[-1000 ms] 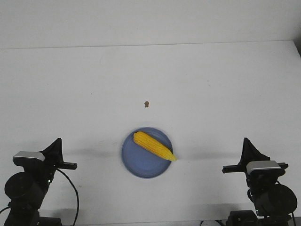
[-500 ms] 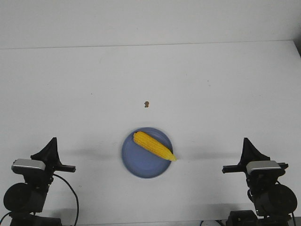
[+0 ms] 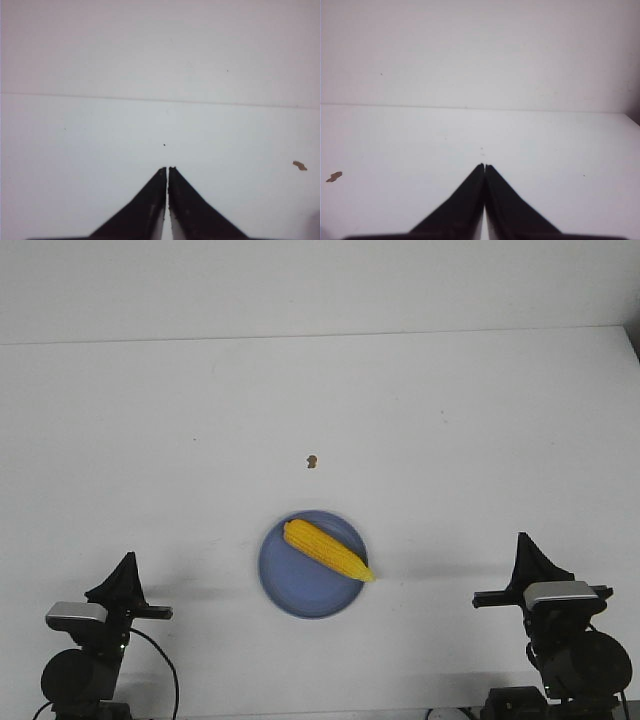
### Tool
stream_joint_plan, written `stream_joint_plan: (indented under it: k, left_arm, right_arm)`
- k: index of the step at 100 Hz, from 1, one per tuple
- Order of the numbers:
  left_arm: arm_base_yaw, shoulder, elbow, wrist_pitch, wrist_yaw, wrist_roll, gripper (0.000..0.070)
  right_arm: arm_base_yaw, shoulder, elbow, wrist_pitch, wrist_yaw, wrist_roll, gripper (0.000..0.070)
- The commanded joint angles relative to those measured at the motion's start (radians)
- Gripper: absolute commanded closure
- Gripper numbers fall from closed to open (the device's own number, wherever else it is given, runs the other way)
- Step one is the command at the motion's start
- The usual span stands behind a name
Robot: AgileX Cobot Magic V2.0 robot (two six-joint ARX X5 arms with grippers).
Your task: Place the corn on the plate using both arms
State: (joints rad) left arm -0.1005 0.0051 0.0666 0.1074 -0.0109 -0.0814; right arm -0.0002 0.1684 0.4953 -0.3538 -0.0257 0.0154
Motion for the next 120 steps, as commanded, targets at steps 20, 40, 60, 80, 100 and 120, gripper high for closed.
stream_joint_plan:
  k: [20,40,60,80,100,120]
  left_arm:
    - [0.017,-0.002,-0.045,0.034,-0.002,-0.002,0.0684]
    - [0.027,-0.002,-0.053,0.031,-0.002,0.02,0.0684]
    - [0.042,-0.002,-0.053,0.029,-0.001,0.008,0.0684]
    - [0.042,-0.002,-0.053,0.028,0.002,0.009,0.0684]
    - [0.042,-0.002,-0.053,0.028,0.003,0.009,0.0684]
    - [0.042,-0.002,-0.053,0.028,0.003,0.009,0.0684]
  right_arm:
    - [0.001,0.003,0.01,0.011,0.0,0.01,0.0698]
    - [0.001,0.003,0.01,0.011,0.0,0.01,0.0698]
    - [0.001,0.003,0.01,0.011,0.0,0.01,0.0698]
    - [0.001,0.003,0.01,0.011,0.0,0.01,0.0698]
    - [0.001,0.003,0.01,0.011,0.0,0.01,0.0697]
    - [0.001,0.003,0.01,0.011,0.0,0.01,0.0698]
